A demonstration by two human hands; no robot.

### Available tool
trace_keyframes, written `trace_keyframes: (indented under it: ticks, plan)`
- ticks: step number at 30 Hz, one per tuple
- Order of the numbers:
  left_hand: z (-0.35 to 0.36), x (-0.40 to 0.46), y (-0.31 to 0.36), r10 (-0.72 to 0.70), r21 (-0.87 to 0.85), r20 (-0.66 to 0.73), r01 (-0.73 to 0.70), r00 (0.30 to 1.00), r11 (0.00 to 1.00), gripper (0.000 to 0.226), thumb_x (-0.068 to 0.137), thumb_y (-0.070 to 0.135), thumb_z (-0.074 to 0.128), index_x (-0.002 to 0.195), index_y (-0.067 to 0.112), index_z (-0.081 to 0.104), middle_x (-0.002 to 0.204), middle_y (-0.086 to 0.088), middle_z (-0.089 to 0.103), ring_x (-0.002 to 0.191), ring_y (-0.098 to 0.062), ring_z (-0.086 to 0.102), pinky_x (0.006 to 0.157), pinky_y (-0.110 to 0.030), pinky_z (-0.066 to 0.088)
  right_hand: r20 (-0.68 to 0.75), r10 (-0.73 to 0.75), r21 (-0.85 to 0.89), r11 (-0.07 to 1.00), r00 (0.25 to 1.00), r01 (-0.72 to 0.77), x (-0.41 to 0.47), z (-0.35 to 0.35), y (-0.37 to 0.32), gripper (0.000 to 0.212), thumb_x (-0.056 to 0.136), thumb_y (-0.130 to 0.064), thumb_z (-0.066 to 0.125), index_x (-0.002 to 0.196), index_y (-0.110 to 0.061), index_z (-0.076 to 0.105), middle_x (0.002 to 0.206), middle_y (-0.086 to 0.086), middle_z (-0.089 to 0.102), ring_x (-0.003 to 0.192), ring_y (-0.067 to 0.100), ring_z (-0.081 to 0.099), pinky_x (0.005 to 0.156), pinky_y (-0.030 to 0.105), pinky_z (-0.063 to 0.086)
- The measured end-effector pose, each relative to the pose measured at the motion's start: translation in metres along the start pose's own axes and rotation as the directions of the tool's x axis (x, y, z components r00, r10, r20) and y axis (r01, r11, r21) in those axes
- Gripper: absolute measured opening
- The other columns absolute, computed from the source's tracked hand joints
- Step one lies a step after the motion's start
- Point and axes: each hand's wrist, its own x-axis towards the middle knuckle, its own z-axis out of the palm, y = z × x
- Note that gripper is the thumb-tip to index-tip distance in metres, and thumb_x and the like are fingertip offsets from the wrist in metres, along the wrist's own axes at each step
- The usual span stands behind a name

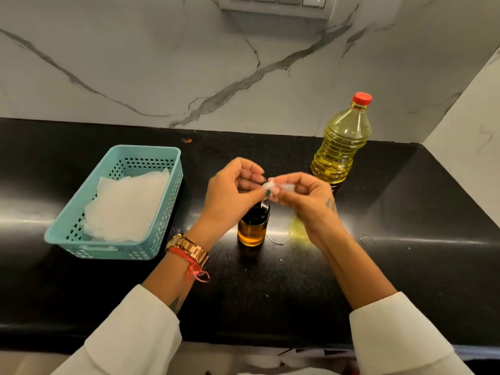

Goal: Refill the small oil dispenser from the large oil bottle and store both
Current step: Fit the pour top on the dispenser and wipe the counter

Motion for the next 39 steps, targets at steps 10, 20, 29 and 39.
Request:
trace_keyframes:
  ticks: [10,20,29,39]
  plan:
    - [-0.008,-0.002,-0.043,-0.070,0.187,0.063,0.058,0.996,0.981,0.035,0.077,0.014,0.072,0.110,0.025,0.065,0.105,0.007,0.067,0.098,-0.007,0.062,0.084,-0.022,0.052,-0.087,-0.118,-0.248,0.964,0.989,0.094,0.011,0.010,0.021,0.011,0.075,-0.011,0.074,0.085,-0.014,0.072,0.090,0.002,0.073,0.085,0.014,0.069,0.078,0.026,0.055]
    - [-0.002,-0.006,-0.052,0.028,0.273,0.017,-0.031,0.999,0.961,0.033,0.079,0.015,0.071,0.112,0.022,0.066,0.106,0.007,0.069,0.101,-0.006,0.061,0.091,-0.027,0.050,0.023,-0.161,-0.366,0.917,0.987,0.159,0.001,-0.003,0.037,0.021,0.079,-0.004,0.069,0.096,-0.017,0.069,0.095,0.000,0.071,0.092,0.007,0.067,0.080,0.021,0.052]
    - [-0.004,-0.004,-0.051,0.041,0.309,0.045,-0.053,0.998,0.950,0.033,0.080,0.016,0.070,0.112,0.025,0.065,0.104,0.011,0.067,0.101,-0.003,0.060,0.090,-0.022,0.047,0.051,-0.134,-0.518,0.843,0.990,0.141,0.025,0.009,0.021,0.021,0.086,-0.010,0.062,0.104,-0.019,0.070,0.102,0.000,0.071,0.094,0.009,0.066,0.085,0.032,0.055]
    - [-0.005,-0.004,-0.052,0.092,0.326,0.070,-0.110,0.993,0.939,0.033,0.081,0.016,0.069,0.112,0.025,0.064,0.101,0.014,0.066,0.098,-0.003,0.060,0.088,-0.021,0.047,0.444,-0.591,-0.703,0.235,0.673,0.671,0.002,-0.006,0.041,0.021,0.085,-0.003,0.056,0.098,-0.009,0.071,0.103,0.004,0.068,0.097,0.018,0.059,0.084,0.023,0.047]
